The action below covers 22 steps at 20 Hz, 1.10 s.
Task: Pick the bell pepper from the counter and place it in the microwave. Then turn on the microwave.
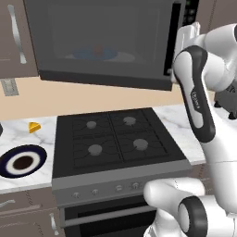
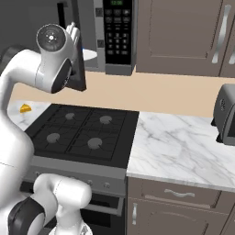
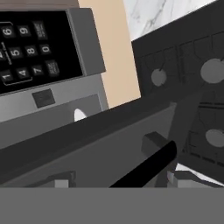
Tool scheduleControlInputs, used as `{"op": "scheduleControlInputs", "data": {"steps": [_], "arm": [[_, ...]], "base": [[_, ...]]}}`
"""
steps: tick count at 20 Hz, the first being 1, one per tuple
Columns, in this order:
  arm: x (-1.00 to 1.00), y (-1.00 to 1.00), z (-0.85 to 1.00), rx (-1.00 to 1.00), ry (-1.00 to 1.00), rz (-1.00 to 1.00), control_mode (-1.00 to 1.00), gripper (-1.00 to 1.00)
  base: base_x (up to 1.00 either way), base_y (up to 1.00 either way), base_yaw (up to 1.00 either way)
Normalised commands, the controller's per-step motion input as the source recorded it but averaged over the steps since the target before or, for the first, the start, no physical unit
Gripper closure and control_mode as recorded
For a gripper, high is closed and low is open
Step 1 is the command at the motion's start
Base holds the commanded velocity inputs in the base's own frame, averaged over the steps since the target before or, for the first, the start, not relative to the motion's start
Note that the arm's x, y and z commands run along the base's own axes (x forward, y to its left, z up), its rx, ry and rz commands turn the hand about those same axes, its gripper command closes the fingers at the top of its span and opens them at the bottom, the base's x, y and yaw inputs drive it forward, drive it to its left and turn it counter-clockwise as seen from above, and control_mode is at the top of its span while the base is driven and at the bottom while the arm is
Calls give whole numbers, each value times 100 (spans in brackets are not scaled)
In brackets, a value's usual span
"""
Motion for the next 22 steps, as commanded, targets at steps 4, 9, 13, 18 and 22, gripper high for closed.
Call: {"op": "scheduleControlInputs", "data": {"steps": [4, 9, 13, 18, 22], "arm": [[45, -3, 0, 1, 6, 0, -100, -100], [48, -1, 0, 2, 6, 0, -100, -100], [50, 0, 0, 2, 3, 0, -100, -100], [47, 1, 0, 3, 0, -2, -100, -100], [44, 7, -3, 3, 0, -5, -100, -100]], "base": [[0, 0, 0], [0, 0, 0], [0, 0, 0], [0, 0, 0], [0, 0, 0]]}}
